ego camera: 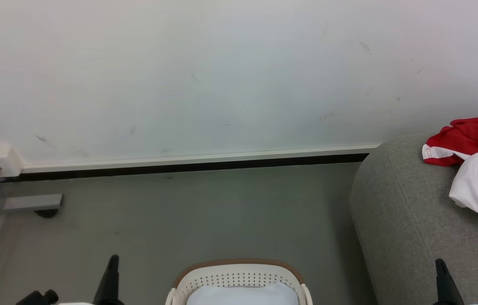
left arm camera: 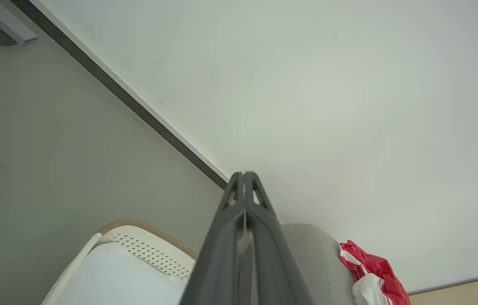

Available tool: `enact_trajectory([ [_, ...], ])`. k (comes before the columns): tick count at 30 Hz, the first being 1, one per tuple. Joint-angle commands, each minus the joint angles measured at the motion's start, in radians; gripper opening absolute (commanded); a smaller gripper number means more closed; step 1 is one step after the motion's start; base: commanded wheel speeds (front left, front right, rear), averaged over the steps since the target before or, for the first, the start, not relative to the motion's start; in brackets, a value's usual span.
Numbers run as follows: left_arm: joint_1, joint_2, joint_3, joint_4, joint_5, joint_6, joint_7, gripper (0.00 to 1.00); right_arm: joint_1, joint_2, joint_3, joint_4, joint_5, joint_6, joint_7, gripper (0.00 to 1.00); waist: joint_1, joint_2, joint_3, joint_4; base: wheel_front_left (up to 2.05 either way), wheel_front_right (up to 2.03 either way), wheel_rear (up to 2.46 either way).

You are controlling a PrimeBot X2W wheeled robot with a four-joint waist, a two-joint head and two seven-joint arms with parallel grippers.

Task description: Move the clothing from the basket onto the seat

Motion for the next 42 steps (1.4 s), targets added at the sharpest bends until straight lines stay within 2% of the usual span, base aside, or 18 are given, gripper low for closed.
enact_trajectory([
  [1, -0.023, 0.003, 0.008, -0.013, -0.034, 0.001, 0.009, 0.00, -0.025, -0.011, -0.007, -0.019, 0.032, -0.001, 0.006, 0.00, 0.0000, -0.0001, 0.000, 0.000, 0.00, 0.00, 0.00],
  [42, -0.065, -0.002, 0.059, -0.031, -0.448, 0.001, 0.115, 0.00, -0.063, -0.014, -0.044, -0.074, 0.423, -0.002, 0.111, 0.00, 0.0000, -0.0001, 0.015, -0.003, 0.00, 0.00, 0.00],
])
